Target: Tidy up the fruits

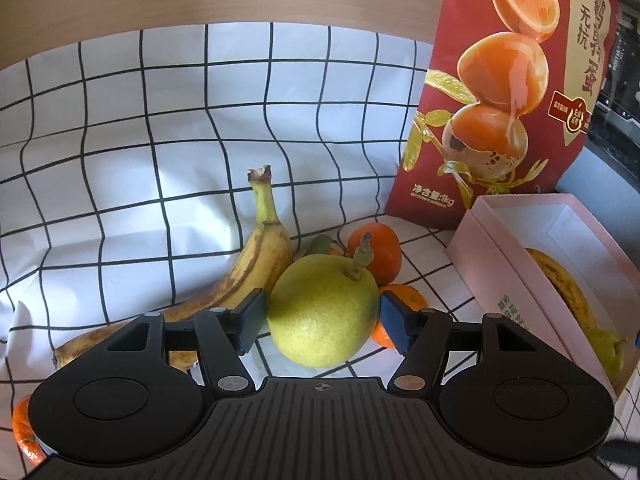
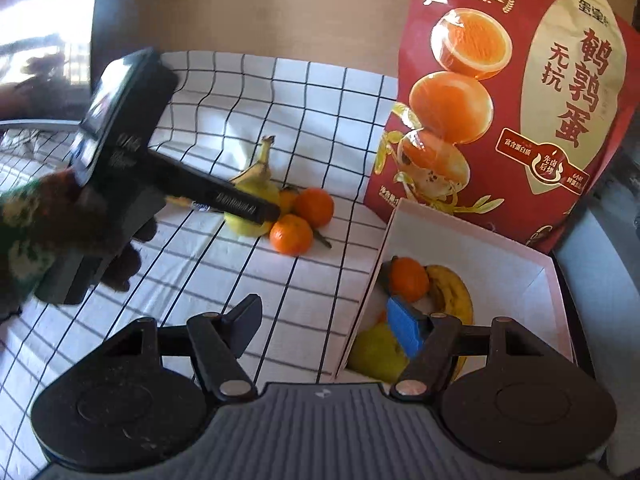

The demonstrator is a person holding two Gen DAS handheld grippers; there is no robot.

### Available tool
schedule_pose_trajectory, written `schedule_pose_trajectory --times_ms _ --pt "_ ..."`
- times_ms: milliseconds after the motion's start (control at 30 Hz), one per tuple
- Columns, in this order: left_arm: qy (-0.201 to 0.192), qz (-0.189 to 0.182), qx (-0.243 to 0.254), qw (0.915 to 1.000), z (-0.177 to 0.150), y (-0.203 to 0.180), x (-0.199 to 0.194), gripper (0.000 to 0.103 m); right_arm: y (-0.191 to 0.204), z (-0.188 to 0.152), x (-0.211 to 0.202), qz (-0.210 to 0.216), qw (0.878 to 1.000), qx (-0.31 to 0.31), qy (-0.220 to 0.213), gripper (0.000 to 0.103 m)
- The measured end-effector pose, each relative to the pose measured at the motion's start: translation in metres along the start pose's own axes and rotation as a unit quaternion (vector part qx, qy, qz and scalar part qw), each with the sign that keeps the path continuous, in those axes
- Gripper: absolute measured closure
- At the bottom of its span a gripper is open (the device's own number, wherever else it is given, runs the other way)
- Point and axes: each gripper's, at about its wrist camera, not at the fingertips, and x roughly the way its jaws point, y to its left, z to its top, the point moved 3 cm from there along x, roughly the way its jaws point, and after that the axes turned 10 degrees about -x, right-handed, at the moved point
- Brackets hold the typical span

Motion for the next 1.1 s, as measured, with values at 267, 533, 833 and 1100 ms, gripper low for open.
schedule_pose_trajectory --times_ms 267,533,833,1100 --pt "-0.002 0.008 0.003 1.0 -0.004 -0.002 -0.005 0.036 0.021 -0.011 -0.005 0.004 0.999 -0.031 0.009 0.033" --pt "0.002 -0.001 -0.023 0.9997 -0.036 0.009 -0.052 0.036 0.026 -0.012 -0.001 0.007 0.999 -0.031 0.009 0.033" --pt "-0.005 0.018 -0.125 0.992 -0.093 0.052 -0.135 0.036 0.045 0.015 0.025 0.032 0.998 -0.049 -0.009 0.033" --pt "-0.008 0.03 -0.178 0.9835 -0.132 0.073 -0.182 0.036 0.032 0.061 0.097 0.021 1.0 0.005 0.018 0.041"
